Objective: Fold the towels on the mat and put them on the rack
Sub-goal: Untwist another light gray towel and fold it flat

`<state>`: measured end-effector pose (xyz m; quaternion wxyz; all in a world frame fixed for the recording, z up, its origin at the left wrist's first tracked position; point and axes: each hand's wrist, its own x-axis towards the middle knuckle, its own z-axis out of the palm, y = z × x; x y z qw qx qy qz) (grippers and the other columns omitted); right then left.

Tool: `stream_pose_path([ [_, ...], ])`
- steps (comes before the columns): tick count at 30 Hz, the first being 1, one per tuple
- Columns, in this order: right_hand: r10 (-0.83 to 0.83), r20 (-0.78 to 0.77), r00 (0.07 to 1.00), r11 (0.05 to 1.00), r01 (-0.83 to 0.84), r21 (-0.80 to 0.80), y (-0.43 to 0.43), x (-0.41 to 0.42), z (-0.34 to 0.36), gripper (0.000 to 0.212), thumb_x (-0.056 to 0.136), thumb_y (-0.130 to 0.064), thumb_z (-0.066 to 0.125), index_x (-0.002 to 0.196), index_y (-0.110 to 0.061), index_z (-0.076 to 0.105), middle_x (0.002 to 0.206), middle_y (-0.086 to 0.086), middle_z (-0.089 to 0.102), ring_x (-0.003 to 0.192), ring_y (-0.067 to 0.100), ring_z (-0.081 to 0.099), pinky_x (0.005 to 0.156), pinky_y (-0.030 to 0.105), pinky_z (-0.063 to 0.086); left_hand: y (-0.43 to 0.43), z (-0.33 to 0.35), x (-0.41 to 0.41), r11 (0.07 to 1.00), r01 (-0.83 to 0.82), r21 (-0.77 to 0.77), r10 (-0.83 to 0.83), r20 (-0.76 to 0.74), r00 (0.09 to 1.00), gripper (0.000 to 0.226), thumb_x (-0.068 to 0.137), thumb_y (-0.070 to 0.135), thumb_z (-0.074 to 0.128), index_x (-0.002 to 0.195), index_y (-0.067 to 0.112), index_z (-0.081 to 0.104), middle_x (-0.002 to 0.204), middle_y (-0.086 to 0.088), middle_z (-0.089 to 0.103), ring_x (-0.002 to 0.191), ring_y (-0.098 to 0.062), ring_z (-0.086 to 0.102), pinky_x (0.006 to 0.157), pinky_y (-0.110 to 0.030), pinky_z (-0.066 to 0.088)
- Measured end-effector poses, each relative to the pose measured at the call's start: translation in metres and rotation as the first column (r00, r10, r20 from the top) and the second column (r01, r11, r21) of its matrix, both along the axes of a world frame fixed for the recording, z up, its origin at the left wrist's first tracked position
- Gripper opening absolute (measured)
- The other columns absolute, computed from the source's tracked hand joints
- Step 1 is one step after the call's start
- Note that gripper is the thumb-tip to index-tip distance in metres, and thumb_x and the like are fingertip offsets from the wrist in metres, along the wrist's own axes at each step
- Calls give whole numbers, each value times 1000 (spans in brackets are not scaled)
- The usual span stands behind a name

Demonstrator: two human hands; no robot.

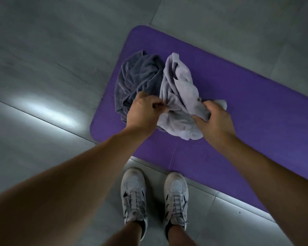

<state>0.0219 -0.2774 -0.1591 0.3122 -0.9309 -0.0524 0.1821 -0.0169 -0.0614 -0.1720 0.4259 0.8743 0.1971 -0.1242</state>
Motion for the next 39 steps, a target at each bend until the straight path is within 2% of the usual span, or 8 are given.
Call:
stream_pose_path([
  [5, -134, -51, 990, 991, 135, 17, -29, -17, 107, 19, 90, -21, 71, 99, -8, 60, 76, -14, 51, 62, 7, 53, 49, 8, 38, -21, 109, -7, 944, -8, -331, -22, -86, 996, 11, 98, 21, 66, 96, 11, 60, 70, 19, 67, 65, 3, 64, 57, -12, 46],
  [14, -316, -132, 940, 945, 324, 46, -115, -50, 226, 14, 91, -17, 66, 104, -19, 62, 82, -14, 60, 68, 3, 59, 48, 11, 41, -108, 218, -1, 937, 103, -334, -126, -47, 991, 15, 92, 35, 71, 89, 25, 60, 80, 8, 68, 64, -3, 60, 57, -22, 46],
  [21, -422, -135, 896, 901, 431, 44, -248, -59, 249, 23, 92, -20, 66, 114, -23, 63, 89, -19, 57, 75, -1, 56, 54, 17, 38, -247, 238, 4, 920, 209, -331, -224, -10, 974, 16, 93, 36, 71, 91, 25, 60, 76, 16, 63, 67, 1, 58, 57, -13, 42],
  [26, -411, -140, 901, 899, 426, 100, -371, -62, 228, 15, 92, -17, 65, 103, -25, 58, 91, -11, 59, 71, -2, 57, 50, 10, 37, -373, 222, 1, 936, 202, -289, -218, -26, 976, 15, 93, 32, 71, 93, 20, 61, 80, 13, 64, 70, 5, 58, 60, -9, 43],
  [29, -391, -129, 911, 912, 403, 81, -444, -68, 198, 20, 93, -18, 65, 112, -17, 58, 105, 5, 61, 75, 1, 56, 53, 16, 36, -443, 196, -2, 942, 217, -258, -233, -34, 972, 13, 94, 28, 70, 91, 20, 61, 79, 14, 64, 68, 6, 57, 58, -10, 42],
  [33, -401, -81, 912, 916, 401, -16, -527, -74, 139, 26, 92, -16, 63, 117, -11, 56, 106, 5, 55, 70, 11, 54, 51, 17, 31, -519, 139, 5, 929, 297, -221, -306, -8, 952, 13, 94, 28, 71, 92, 19, 62, 79, 12, 66, 68, 2, 57, 62, -15, 43],
  [36, -412, -76, 908, 910, 405, -86, -573, -73, 77, 34, 90, -14, 64, 122, -10, 56, 114, 8, 55, 85, 25, 55, 54, 19, 34, -555, 80, 20, 903, 398, -165, -398, 34, 917, 10, 94, 26, 70, 94, 19, 64, 78, 15, 67, 70, 5, 59, 61, -13, 42],
  [39, -344, -106, 933, 930, 323, -176, -599, -73, 6, 45, 88, -18, 68, 130, -11, 53, 128, 11, 50, 107, 32, 53, 72, 32, 43, -579, 10, 28, 877, 472, -86, -473, 11, 881, 9, 93, 31, 69, 95, 23, 65, 78, 17, 64, 71, 0, 58, 65, -24, 46],
])
